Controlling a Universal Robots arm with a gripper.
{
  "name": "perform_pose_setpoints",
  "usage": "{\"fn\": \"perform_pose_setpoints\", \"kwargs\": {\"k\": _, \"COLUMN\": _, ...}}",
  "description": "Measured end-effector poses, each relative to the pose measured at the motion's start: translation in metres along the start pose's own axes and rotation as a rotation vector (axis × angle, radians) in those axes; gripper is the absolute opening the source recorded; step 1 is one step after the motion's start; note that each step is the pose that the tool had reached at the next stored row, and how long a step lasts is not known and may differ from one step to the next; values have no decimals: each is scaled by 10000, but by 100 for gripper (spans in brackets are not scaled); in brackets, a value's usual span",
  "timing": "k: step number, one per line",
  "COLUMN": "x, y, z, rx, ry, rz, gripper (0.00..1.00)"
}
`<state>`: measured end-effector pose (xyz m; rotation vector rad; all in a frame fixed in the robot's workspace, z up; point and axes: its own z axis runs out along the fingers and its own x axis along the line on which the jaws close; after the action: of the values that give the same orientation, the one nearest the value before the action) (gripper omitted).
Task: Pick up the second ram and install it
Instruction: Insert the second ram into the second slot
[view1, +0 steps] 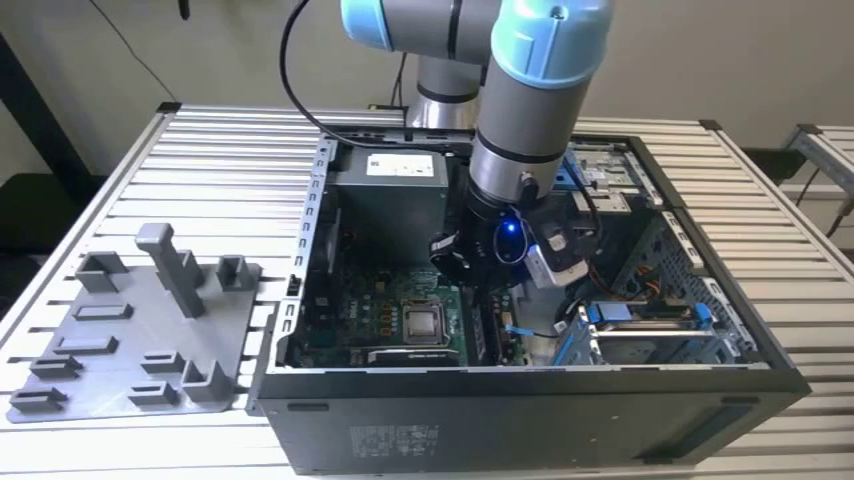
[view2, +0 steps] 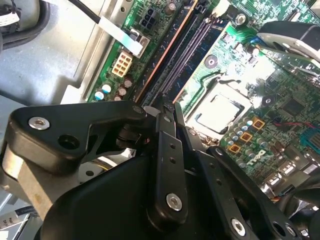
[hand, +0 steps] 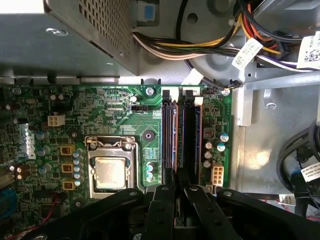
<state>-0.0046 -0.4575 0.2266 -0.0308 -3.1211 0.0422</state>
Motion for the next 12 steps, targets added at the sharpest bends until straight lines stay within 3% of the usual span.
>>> {"fn": "perform_pose_setpoints", "kwargs": {"k": 5, "x": -1, "y": 1, "z": 2, "rx": 12, "ry": -3, "rz": -1, "gripper": 14}}
{"fn": "perform_pose_setpoints", "kwargs": {"k": 8, "x": 0, "y": 2, "z": -7, "rx": 88, "ry": -10, "rz": -23, "gripper": 14}}
{"fn": "perform_pose_setpoints", "kwargs": {"k": 12, "x": 1, "y": 6, "z": -5, "rx": 99, "ry": -111, "rz": -155, "gripper": 14}}
